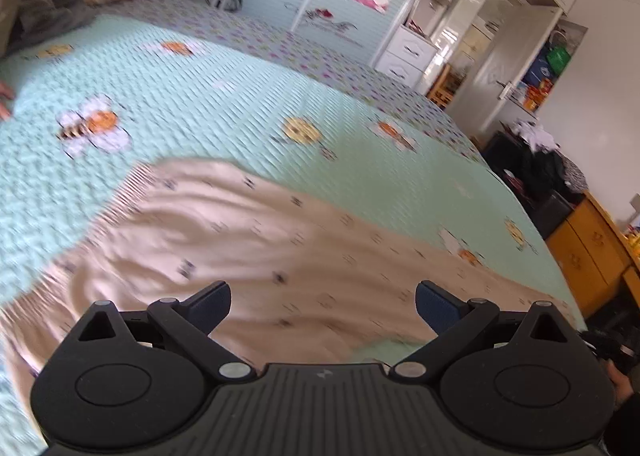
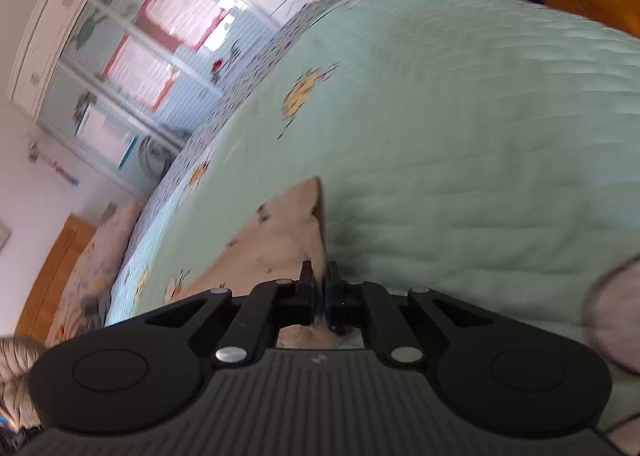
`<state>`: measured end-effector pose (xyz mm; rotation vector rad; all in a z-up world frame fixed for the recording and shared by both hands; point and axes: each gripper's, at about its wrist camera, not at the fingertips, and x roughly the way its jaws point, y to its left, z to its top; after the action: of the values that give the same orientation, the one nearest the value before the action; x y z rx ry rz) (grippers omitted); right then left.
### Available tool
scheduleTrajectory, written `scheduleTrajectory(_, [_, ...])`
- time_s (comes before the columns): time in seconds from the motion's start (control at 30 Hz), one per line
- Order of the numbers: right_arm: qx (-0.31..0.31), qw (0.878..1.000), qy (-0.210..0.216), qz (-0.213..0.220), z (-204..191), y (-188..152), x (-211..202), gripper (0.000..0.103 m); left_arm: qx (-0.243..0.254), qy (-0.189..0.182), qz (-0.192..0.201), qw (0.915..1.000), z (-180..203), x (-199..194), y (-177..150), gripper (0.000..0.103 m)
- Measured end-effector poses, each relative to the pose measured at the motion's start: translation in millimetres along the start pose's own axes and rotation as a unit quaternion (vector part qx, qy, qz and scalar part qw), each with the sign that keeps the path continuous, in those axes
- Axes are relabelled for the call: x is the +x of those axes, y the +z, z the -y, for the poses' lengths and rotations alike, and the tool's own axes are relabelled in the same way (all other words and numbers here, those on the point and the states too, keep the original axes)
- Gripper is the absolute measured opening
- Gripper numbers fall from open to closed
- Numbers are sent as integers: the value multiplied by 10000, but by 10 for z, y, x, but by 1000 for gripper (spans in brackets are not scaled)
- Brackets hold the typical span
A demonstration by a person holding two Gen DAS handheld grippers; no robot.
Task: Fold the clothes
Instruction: 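Grasp the pant leg cuff with the right tool, then grasp the elastic waistband with the left tool while the right tool holds the cuff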
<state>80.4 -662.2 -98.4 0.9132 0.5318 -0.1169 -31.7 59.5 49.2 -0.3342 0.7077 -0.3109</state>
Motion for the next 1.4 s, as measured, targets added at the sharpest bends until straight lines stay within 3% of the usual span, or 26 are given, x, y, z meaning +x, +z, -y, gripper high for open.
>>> scheduleTrajectory(0.1, [123, 9999, 18, 27, 65, -26, -43, 5, -192, 272, 326, 9989, -415, -30, 273, 100])
scheduleTrajectory(0.2, [283, 9996, 18, 36, 72, -52, -10, 4, -643, 375, 287, 9968, -976, 76, 628, 100])
scheduleTrajectory(0.4, [242, 9994, 105, 212, 106, -115, -7, 4, -1143, 397, -451, 9916, -1709, 587, 1048, 100])
scheduleTrajectory(0.53, [229, 9994, 83, 243, 100, -113, -7, 4, -1426, 112, -986, 9848, -1821, 959, 1043, 99])
scheduleTrajectory(0.7, [324, 9991, 128, 234, 138, -87, 4, 5, -1744, -376, -1173, 9770, -1813, 1214, 1024, 99])
scheduleTrajectory(0.9, [516, 9977, 366, 262, 196, -11, 87, 8, -1659, -672, -1366, 9743, -1758, 1493, 1057, 96])
scheduleTrajectory(0.97, [515, 9975, 406, 258, 201, 1, 108, 8, -1636, -659, -1333, 9753, -1751, 1532, 1054, 85])
scheduleTrajectory(1.03, [538, 9971, 475, 262, 220, 9, 106, 8, -1510, -438, -1315, 9788, -1728, 1544, 1025, 54])
scheduleTrajectory(1.1, [567, 9966, 534, 274, 236, 17, 103, 9, -1303, -237, -1339, 9821, -1707, 1544, 989, 30])
scheduleTrajectory(1.2, [597, 9961, 572, 307, 258, 42, 118, 9, -1188, -224, -1373, 9831, -1703, 1532, 981, 23])
scheduleTrajectory(1.33, [589, 9961, 564, 325, 260, 59, 124, 9, -1201, -287, -1359, 9830, -1694, 1551, 1086, 30])
scheduleTrajectory(1.4, [589, 9962, 549, 332, 260, 59, 123, 9, -896, -193, -1410, 9858, -1644, 1577, 1096, 19])
